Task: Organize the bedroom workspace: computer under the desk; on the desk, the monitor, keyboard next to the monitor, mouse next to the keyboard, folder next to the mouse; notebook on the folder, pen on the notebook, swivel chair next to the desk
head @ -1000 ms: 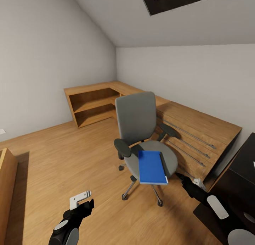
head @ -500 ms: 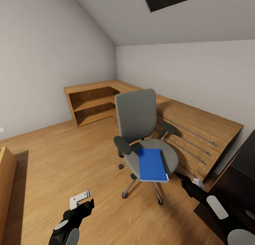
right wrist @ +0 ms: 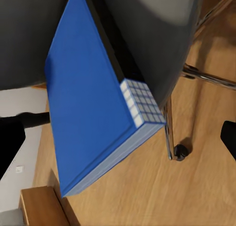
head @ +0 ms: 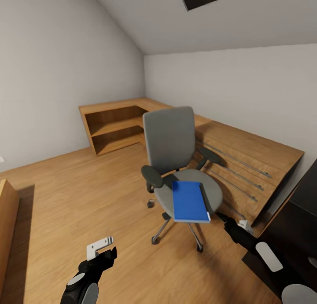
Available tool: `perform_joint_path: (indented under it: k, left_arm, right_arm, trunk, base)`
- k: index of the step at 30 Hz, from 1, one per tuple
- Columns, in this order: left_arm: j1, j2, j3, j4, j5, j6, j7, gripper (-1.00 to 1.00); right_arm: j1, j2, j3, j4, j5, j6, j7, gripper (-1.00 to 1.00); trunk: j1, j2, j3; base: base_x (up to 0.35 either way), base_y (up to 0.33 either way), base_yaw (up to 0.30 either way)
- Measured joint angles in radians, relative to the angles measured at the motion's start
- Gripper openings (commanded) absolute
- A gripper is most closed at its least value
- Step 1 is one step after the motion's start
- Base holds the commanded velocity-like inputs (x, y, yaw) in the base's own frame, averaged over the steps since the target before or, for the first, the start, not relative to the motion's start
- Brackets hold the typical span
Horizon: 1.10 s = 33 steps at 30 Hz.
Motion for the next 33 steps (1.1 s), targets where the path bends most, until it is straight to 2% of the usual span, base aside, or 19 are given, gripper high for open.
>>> perform_joint_path:
  k: [4,9,11,14,33]
  left_arm:
    - [0.000,0.000,0.000,0.000,0.000,0.000,0.001,1.00]
    - [0.000,0.000,0.000,0.000,0.000,0.000,0.001,1.00]
    - [0.000,0.000,0.000,0.000,0.000,0.000,0.001,1.00]
    - [0.000,0.000,0.000,0.000,0.000,0.000,0.002,1.00]
    - [0.000,0.000,-0.001,0.001,0.000,-0.001,0.002,1.00]
  right_arm:
    - [0.000,0.001,-0.002,-0.001,0.002,-0.004,0.058,1.00]
    - [0.000,0.001,-0.002,-0.001,0.003,-0.004,0.059,1.00]
    - [0.000,0.001,-0.003,-0.001,0.003,-0.005,0.102,1.00]
    - [0.000,0.001,-0.004,-0.001,0.002,-0.005,0.124,1.00]
    - [0.000,0.003,-0.003,0.000,0.003,-0.006,0.136,1.00]
  trunk:
    - [0.015,-0.028,-0.013]
    - [0.035,-0.063,-0.028]
    - [0.042,-0.077,-0.034]
    - [0.054,-0.098,-0.044]
    - [0.127,-0.231,-0.103]
  base:
    - [0.000,0.000,0.000]
    - [0.000,0.000,0.000]
    - [0.000,0.000,0.000]
    - [0.000,0.000,0.000]
    - [0.000,0.000,0.000]
